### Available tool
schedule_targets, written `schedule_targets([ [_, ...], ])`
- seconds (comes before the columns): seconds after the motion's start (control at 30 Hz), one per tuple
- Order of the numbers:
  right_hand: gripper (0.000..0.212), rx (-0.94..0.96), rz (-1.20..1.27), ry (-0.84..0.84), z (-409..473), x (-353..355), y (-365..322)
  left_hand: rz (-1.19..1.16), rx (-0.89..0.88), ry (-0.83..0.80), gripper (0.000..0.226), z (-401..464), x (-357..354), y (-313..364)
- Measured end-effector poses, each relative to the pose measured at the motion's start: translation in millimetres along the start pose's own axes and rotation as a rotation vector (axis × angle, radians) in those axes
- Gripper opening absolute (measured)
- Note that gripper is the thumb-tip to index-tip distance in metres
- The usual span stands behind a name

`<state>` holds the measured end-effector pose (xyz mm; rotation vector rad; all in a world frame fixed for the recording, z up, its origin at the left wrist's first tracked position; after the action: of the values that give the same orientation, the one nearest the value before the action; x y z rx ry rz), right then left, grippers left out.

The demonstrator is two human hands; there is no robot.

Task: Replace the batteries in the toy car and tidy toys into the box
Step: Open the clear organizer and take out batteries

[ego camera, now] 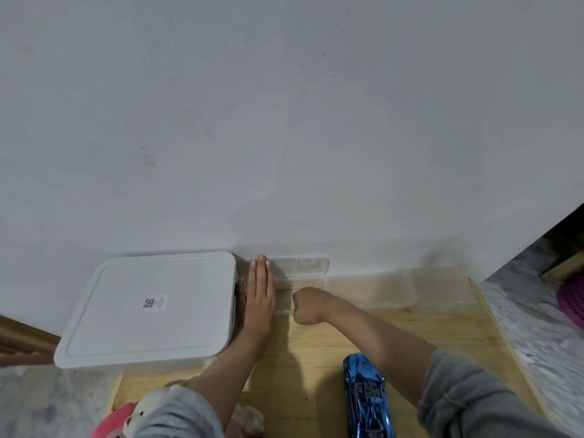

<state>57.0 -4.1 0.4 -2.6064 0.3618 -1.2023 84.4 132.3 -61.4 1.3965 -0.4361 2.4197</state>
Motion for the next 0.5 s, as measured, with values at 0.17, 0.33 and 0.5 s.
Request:
schedule_targets([
  [0.17,0.017,0.021,0.152,0.086,3.2,-1.6,6.2,0.037,-0.007,-0.076,0.066,0.3,1.4,-0.7],
  [0.33,0.022,0.056,0.223,0.194,-1.3,-3.8,9.1,0.043,0.007,-0.095,0.068,-2.8,7.3,1.0],
  [0.5,0.025,0.084,0.236,0.355,-16.2,-8.0,10.7,-0.063,0.029,-0.146,0.061,-3.4,27.8,9.5],
])
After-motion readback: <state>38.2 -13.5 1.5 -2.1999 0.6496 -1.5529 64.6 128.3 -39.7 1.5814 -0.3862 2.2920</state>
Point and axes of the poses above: each hand's wrist, its own z-axis towards the middle knuckle, its own x-axis out of the back of the hand, y = z × x, the point moved 1 cm from there along z, towards the middle knuckle, and after that the axes turned 3 degrees about -x, right-handed, at the moved point
